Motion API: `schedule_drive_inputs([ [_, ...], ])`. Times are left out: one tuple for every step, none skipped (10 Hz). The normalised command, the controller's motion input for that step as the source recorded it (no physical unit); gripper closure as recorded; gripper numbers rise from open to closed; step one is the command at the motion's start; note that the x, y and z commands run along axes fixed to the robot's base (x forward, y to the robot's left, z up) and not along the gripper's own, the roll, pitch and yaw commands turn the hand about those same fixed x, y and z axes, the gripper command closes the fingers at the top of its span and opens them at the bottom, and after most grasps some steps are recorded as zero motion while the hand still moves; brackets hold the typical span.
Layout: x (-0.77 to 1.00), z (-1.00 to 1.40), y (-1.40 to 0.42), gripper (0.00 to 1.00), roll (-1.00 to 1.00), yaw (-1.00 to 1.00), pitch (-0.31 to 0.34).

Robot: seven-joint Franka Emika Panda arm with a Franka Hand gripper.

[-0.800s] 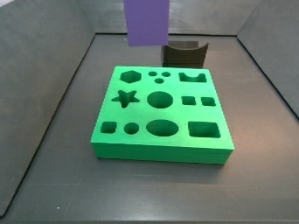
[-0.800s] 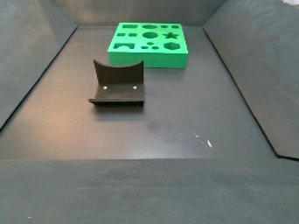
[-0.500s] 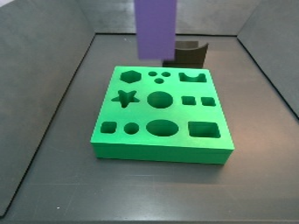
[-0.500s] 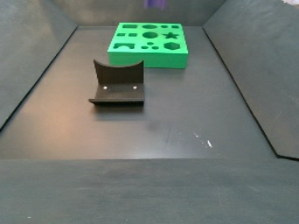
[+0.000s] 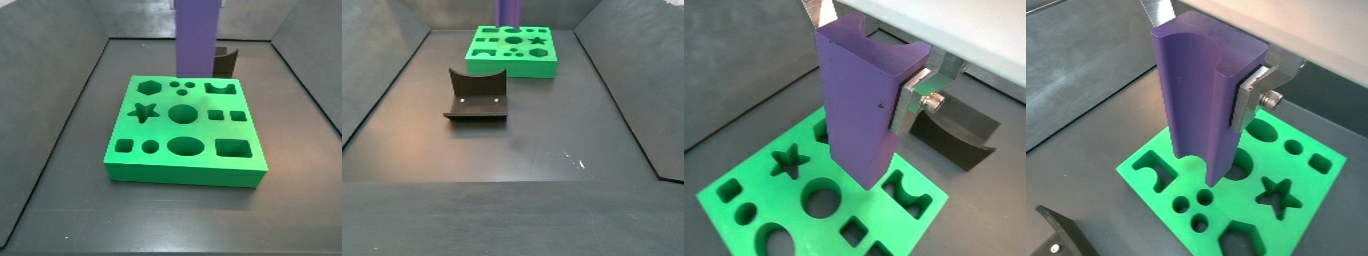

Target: Insert the arch object.

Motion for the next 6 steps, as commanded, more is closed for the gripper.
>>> schedule_drive_inputs([
  [1.0,-0.04,0.0,1.0,0.0,0.0,0.0],
  [1.0,-0.15,0.0,1.0,0.0,-0.02,0.0],
  [1.0,-0.27,0.0,1.0,0.0,-0.01,-0.039],
  [1.0,-0.41,0.0,1.0,0.02,-0.05,-0.113],
  [1.0,-0.35,0.01,1.0,0.12,-0.05,-0.08],
  [1.0,-0.18,0.16,1.0,0.24,0.0,0.0],
])
